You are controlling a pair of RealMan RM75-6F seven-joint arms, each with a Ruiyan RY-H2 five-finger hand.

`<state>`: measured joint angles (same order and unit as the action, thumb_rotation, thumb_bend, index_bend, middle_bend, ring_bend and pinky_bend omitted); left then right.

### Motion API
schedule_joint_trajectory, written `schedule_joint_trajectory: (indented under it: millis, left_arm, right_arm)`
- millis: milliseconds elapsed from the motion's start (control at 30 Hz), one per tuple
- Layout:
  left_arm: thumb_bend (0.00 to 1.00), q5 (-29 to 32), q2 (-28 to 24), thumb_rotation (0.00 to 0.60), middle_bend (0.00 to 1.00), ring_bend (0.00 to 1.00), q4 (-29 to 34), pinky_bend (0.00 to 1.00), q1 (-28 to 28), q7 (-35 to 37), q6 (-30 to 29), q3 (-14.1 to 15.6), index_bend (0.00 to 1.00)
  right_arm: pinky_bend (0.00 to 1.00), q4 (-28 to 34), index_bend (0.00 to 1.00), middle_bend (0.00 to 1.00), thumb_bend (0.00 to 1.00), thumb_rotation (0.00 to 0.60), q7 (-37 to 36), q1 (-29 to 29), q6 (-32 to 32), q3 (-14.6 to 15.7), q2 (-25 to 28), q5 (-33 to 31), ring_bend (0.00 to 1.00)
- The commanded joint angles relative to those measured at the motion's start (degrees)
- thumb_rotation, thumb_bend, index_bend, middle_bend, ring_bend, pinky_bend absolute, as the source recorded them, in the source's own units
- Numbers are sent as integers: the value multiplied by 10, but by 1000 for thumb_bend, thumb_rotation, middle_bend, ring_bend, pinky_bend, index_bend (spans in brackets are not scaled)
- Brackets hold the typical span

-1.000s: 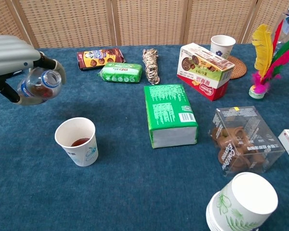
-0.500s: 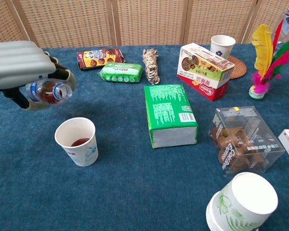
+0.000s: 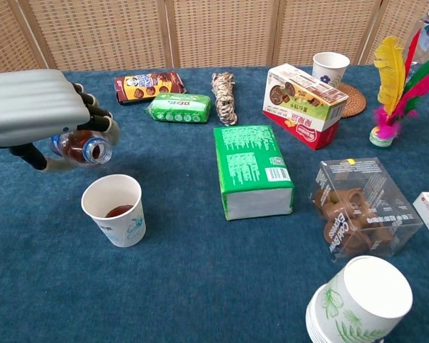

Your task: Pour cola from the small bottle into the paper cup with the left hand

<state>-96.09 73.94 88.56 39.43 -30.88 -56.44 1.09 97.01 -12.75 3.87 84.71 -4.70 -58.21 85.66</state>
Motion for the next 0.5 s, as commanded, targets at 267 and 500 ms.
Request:
schedule_joint_trajectory:
  millis: [267, 500]
  left_arm:
    - [455, -39, 0, 600, 403, 387, -19, 494, 0, -25, -14, 17, 479]
    - [454, -57, 2, 600, 393, 385, -29, 473, 4, -49, -15, 21, 478]
  right_arm:
    - [62, 1, 0, 0, 0, 600, 2, 0, 0, 0, 0, 0, 0]
    - [63, 1, 0, 0, 0, 600, 0, 0, 0, 0, 0, 0, 0]
